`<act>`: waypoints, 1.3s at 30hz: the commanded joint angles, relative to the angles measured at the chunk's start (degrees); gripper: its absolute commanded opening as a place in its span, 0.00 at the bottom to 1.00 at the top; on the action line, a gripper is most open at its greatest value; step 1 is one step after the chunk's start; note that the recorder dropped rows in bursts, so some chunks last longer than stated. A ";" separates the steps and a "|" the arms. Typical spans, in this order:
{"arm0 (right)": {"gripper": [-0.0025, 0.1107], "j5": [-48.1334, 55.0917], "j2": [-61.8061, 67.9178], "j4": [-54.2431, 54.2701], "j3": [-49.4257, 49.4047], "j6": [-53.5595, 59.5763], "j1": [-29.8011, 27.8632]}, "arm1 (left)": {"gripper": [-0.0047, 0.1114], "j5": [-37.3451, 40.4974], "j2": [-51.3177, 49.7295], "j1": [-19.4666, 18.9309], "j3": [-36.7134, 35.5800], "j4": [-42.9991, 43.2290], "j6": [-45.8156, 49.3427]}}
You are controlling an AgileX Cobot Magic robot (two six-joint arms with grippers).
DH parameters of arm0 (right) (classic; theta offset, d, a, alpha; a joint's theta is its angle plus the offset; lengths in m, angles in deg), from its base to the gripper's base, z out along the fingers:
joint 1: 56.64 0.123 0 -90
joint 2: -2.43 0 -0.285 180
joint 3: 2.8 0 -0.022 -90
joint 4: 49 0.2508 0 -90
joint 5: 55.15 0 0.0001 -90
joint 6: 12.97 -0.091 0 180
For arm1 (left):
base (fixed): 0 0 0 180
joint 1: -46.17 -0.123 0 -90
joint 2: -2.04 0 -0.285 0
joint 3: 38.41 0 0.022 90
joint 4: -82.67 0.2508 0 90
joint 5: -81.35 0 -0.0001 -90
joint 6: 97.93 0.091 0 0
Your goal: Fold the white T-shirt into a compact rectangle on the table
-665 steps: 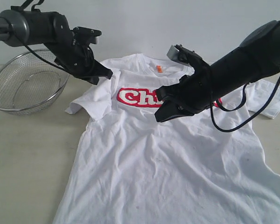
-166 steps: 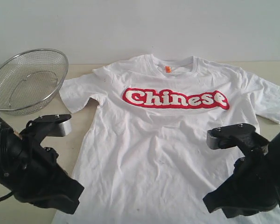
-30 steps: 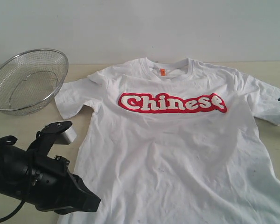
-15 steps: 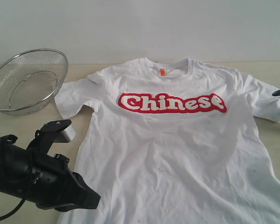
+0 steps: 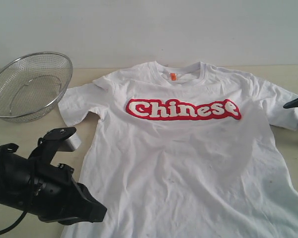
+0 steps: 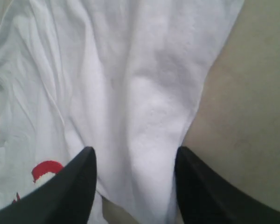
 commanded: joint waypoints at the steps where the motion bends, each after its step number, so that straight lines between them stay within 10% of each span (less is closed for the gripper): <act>1: 0.46 -5.24 2.41 -7.95 -3.54 -0.17 -1.44 | 0.08 -1.54 0.48 0.24 0.22 -1.19 0.51; 26: 0.46 -11.57 2.41 3.63 -6.35 3.94 -1.13 | 0.08 -1.78 0.48 0.24 0.22 -2.35 1.33; 31: 0.03 -12.46 2.41 4.04 -6.35 7.06 -1.13 | 0.08 -1.89 0.48 0.24 0.22 -2.35 1.33; 39: 0.02 -7.16 1.09 4.29 -3.69 11.50 -1.13 | 0.08 -2.02 0.48 0.24 0.22 -2.35 1.33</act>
